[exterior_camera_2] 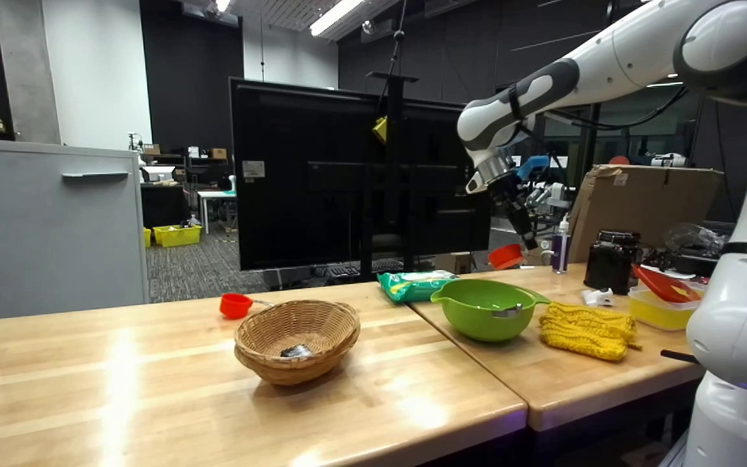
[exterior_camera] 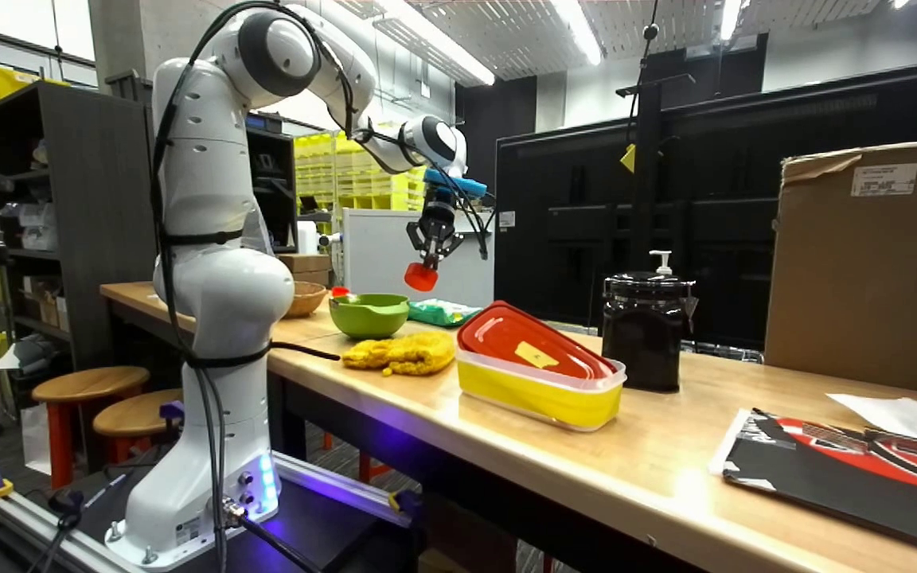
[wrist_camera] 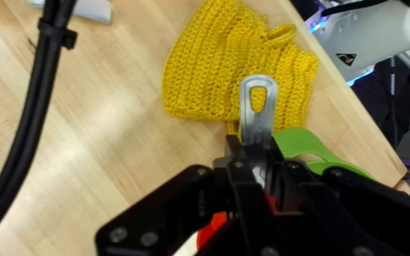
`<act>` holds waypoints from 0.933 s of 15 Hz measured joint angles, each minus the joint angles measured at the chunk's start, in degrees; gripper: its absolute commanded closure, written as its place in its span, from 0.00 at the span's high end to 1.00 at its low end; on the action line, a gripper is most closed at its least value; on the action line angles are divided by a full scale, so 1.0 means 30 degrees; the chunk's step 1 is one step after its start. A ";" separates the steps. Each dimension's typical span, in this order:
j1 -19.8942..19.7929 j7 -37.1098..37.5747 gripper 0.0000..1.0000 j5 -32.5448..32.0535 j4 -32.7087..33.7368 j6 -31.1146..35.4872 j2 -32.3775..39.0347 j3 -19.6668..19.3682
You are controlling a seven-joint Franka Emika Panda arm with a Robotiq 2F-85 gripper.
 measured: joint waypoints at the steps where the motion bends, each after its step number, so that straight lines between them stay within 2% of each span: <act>1: -0.0007 -0.0442 0.04 0.0015 -0.0679 0.1259 -0.0442 -0.0450; 5: -0.0126 -0.2538 0.04 0.0009 -0.3693 0.7078 -0.1857 -0.2215; 9: -0.0448 -0.5279 0.04 0.0379 -0.6415 1.3344 -0.2308 -0.3897; 11: -0.0505 -0.7107 0.04 0.1550 -0.7544 1.6210 -0.2226 -0.4654; 14: -0.0437 -1.1161 0.04 0.4918 -0.8847 1.9636 -0.1861 -0.5487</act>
